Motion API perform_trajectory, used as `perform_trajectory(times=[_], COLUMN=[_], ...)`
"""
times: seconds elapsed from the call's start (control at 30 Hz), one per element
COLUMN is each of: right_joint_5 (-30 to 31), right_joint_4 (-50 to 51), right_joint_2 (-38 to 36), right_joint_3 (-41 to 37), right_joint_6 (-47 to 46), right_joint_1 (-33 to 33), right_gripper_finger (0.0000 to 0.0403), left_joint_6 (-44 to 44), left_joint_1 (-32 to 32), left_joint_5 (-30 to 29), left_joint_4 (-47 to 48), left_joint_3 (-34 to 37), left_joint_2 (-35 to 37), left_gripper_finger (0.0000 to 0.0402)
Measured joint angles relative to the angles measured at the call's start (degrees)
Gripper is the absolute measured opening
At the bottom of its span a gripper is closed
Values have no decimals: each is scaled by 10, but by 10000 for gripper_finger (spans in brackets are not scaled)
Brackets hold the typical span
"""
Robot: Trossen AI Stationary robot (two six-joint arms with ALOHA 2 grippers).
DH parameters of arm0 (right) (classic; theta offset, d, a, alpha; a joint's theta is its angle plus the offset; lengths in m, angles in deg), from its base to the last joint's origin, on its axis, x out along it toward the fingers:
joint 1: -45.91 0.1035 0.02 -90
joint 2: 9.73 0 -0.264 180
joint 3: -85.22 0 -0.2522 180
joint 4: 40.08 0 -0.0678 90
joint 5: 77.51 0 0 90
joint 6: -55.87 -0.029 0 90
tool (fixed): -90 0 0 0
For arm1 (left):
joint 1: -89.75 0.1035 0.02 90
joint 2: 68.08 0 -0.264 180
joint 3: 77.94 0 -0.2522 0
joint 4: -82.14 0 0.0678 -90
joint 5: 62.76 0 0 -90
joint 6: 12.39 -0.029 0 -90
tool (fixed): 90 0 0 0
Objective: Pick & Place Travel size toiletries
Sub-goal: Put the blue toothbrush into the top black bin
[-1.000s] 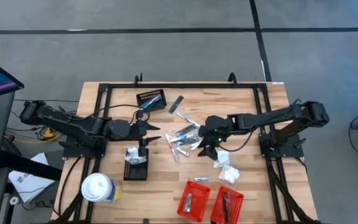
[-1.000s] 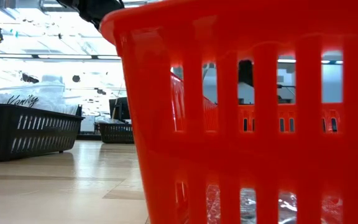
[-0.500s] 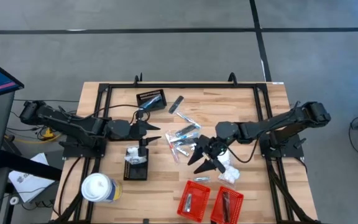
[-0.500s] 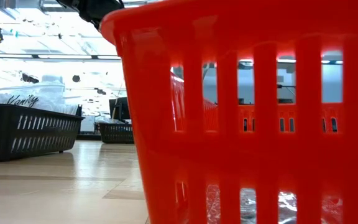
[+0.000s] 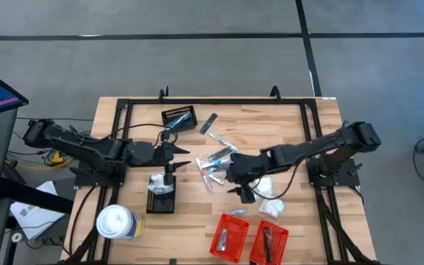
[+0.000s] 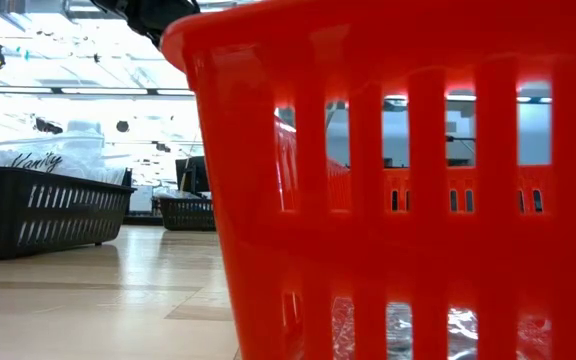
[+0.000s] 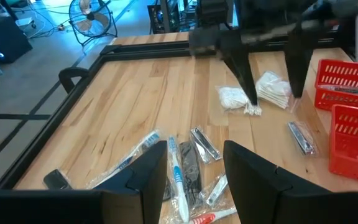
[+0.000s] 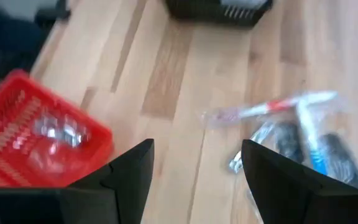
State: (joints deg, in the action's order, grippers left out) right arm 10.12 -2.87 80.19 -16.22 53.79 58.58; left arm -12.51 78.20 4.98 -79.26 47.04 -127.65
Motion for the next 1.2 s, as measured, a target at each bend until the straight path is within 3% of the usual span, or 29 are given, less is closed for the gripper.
perform_trajectory(times=[0.17, 0.4, 0.87, 1.2], right_joint_5=[-8, -8, -8, -8], right_joint_4=[32, 66, 97, 108], right_joint_2=[42, 79, 81, 81], right_joint_3=[21, 26, 30, 131], right_joint_6=[6, -13, -25, -40], right_joint_1=[2, -22, -119, -217], right_gripper_finger=[229, 185, 128, 127], left_joint_6=[0, 0, 0, 0], left_joint_1=[0, 0, 0, 0], left_joint_5=[0, 0, 0, 0], left_joint_4=[-4, -5, -11, -10], left_joint_3=[0, 0, 0, 0], left_joint_2=[0, 0, 0, 0], left_gripper_finger=[150, 150, 150, 150])
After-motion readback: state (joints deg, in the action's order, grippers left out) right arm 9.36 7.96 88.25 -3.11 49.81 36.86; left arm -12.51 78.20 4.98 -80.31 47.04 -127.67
